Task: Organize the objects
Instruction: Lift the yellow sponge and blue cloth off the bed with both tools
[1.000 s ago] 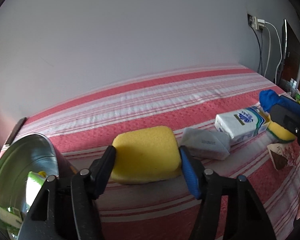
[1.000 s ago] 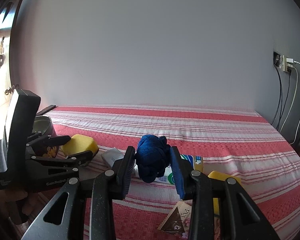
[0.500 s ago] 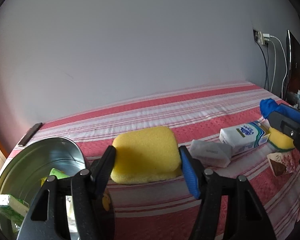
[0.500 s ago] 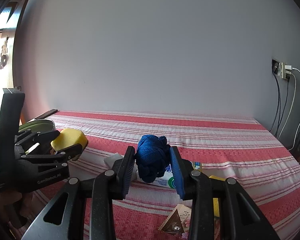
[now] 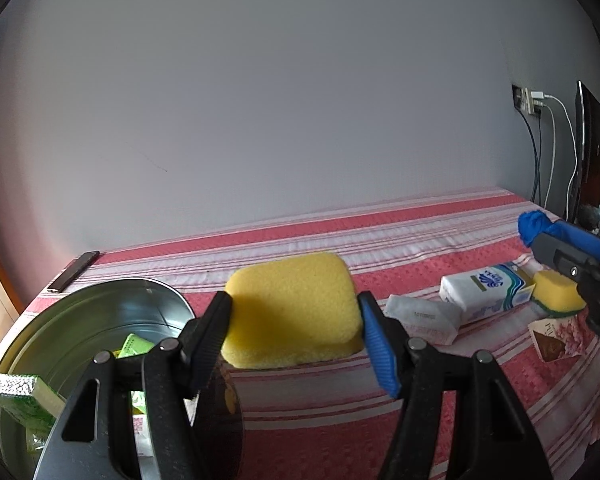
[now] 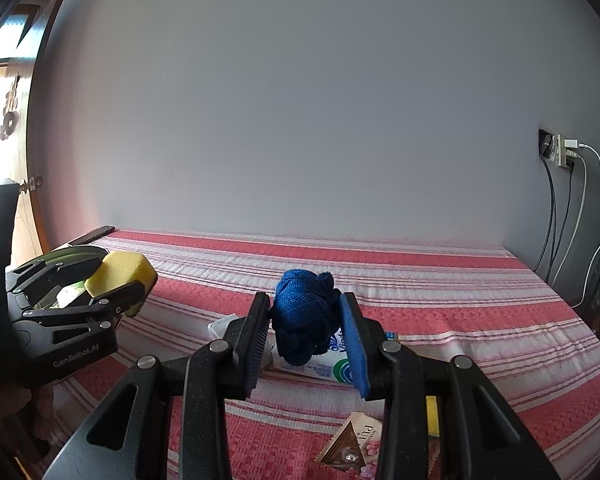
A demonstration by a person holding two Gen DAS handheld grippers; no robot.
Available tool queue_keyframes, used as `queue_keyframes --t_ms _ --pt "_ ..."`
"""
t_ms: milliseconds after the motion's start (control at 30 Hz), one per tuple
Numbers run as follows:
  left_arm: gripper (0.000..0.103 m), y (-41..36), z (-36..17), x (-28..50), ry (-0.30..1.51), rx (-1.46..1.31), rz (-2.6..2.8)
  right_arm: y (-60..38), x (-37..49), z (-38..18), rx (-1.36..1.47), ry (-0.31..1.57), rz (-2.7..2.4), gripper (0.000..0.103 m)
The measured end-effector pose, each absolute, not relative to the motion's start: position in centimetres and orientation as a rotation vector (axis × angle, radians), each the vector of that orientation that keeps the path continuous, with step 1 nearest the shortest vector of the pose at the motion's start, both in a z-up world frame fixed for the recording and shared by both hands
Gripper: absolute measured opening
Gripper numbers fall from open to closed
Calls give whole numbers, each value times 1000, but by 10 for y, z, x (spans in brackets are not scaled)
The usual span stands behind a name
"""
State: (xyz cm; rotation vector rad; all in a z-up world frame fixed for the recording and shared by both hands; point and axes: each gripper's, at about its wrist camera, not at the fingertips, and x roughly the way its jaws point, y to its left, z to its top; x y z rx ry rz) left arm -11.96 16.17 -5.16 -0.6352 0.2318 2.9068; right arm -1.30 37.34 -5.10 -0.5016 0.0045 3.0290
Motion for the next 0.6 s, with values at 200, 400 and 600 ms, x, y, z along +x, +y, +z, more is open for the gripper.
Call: queue_keyframes --t_ms 200,400,600 --pt "64 157 -51 -117 209 -611 2924 373 -14 -51 -496 -8 3025 38" --pt "64 153 -48 -112 176 -570 2948 372 -12 -50 -477 -16 3022 38" --pt "64 149 -47 -108 159 -542 2961 370 -8 -49 -461 -18 3022 38"
